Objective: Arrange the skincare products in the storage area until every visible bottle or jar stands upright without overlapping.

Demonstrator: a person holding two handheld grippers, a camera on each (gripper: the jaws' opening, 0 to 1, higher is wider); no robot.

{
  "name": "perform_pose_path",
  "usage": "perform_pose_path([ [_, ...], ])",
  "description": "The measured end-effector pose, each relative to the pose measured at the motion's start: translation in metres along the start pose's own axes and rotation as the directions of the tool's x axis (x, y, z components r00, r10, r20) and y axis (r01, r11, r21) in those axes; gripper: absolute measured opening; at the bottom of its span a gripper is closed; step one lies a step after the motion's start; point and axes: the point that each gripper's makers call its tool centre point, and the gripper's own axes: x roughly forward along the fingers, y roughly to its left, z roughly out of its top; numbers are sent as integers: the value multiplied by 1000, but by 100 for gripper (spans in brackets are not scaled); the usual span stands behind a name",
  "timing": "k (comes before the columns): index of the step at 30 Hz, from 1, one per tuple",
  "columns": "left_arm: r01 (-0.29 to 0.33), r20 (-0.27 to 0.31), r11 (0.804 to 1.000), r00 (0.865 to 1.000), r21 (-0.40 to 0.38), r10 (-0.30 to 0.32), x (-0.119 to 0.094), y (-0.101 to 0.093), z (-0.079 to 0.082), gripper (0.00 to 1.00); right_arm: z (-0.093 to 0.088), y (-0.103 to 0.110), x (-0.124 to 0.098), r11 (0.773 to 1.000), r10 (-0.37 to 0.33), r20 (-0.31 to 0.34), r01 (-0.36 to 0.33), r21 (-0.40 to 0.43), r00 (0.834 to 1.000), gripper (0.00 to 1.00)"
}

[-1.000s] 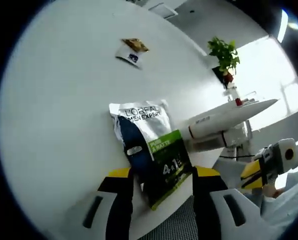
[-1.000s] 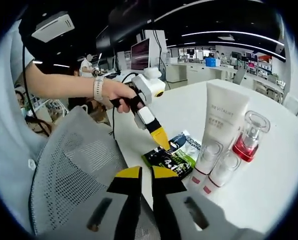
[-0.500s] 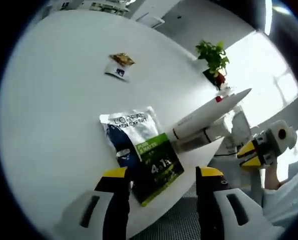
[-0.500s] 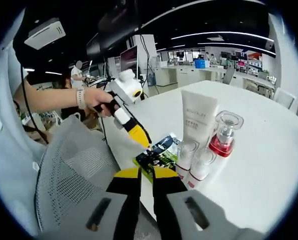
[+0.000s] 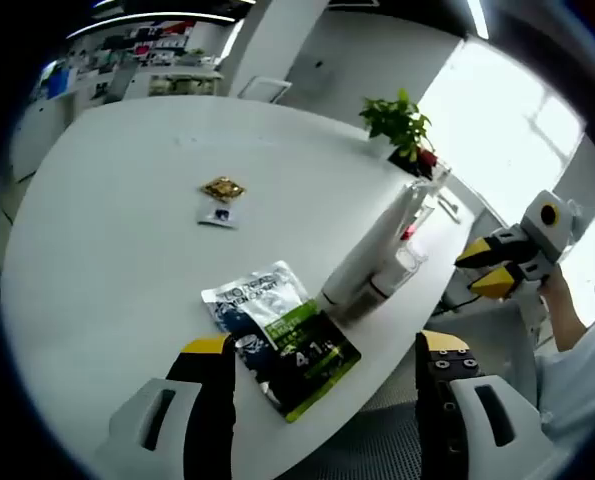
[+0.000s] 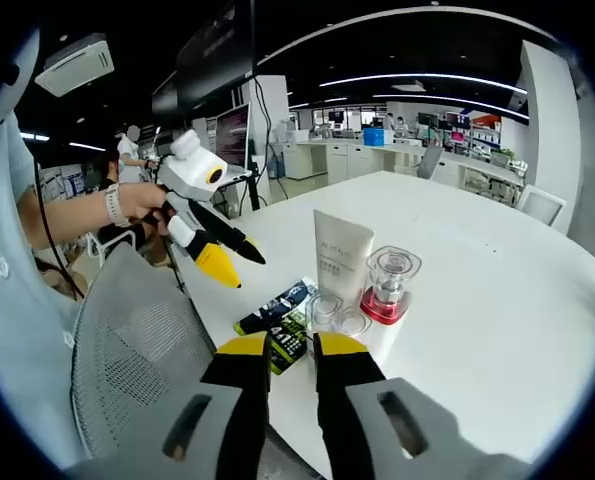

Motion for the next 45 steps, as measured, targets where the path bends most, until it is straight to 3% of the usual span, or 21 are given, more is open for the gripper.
perform_pose_path([
  [5,-40,55,992,998,121,33,-13,-3,16,76,6,-7,-6,999,-32,-1,32,-5,999,28],
  [10,-68,89,988,994,142,56,-26,-6,26,81,9,-10,-8,999,-47,-8,47,-9,999,38],
  [17,-117,105,966,990,231,94,-45,-11,28,87,11,-15,-6,997,-76,-21,75,-14,997,55],
  [30,-171,121,950,982,261,144,-63,-6,26,97,20,-24,-4,993,-113,-1,113,-27,994,79],
  [40,-177,115,945,982,275,150,-68,-8,19,97,28,-22,-1,994,-107,26,107,-19,994,90],
  [42,-177,109,943,982,281,152,-67,-8,17,97,28,-24,-1,992,-123,27,123,1,992,98],
  [45,-174,105,944,983,282,150,-66,-9,15,97,28,-29,-1,990,-142,28,142,3,989,100],
])
